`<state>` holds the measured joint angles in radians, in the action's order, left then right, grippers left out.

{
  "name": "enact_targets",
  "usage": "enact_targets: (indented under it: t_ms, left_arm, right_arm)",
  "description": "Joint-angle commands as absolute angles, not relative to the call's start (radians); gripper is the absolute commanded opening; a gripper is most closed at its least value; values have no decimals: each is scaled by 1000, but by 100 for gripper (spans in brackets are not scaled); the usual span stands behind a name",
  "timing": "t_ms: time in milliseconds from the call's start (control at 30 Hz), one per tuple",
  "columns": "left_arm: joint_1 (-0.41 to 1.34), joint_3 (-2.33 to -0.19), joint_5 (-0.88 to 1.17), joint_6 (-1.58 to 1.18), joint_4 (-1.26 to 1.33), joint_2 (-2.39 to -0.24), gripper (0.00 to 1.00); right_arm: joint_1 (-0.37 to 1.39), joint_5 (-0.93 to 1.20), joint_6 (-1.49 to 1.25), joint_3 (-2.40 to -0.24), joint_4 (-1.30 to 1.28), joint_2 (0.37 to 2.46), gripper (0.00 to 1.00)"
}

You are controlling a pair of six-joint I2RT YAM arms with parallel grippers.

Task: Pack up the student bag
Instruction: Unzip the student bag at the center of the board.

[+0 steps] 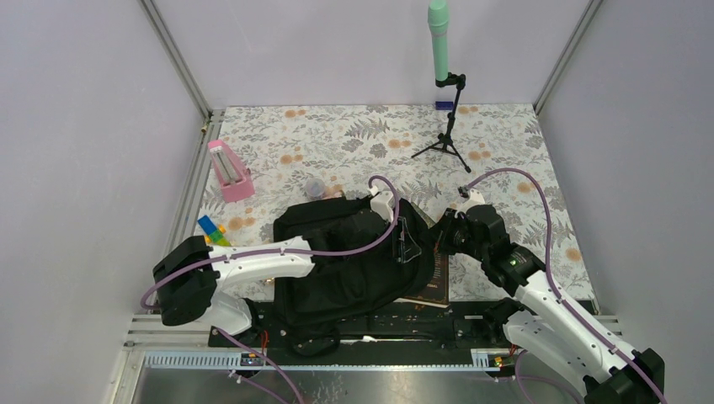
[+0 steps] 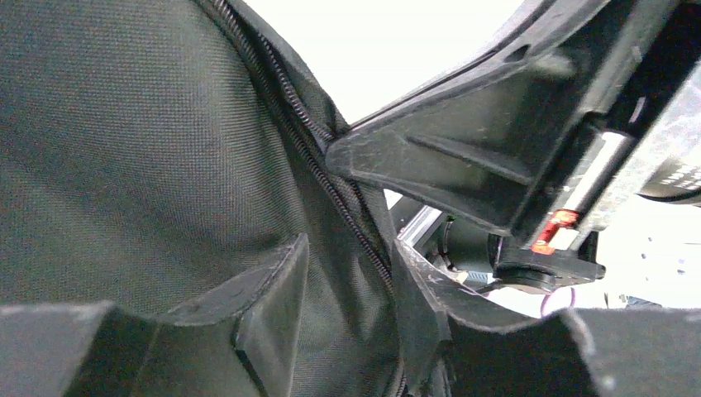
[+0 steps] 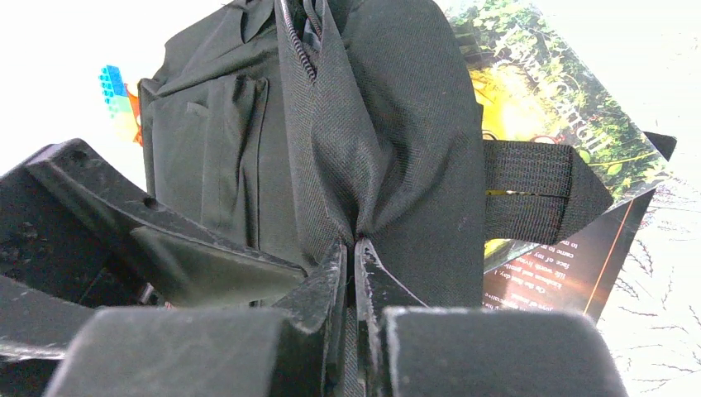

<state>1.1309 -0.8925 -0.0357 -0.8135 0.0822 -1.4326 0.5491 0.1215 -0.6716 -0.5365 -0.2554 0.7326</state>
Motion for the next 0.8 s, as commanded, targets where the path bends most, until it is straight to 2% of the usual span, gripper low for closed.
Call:
enact_targets:
  t_ms: [0,100,433,767]
  left_arm:
    - [1132,-882,-5,-853,181,-1447,42]
    - [1132,-880,-13,-864,181,-1453,37]
    - [1132,-850,-87,-897,182,-1436,32]
    - [1132,-859,-62,-900,204,-1459,31]
  right_arm:
    - [559,115,-688,-535,-216,723,0]
    - [558,115,-691,-535,-216,723,0]
    - [558,118,-691,-535,-215,724,0]
    - [558,122,-692,-536,-218,721,0]
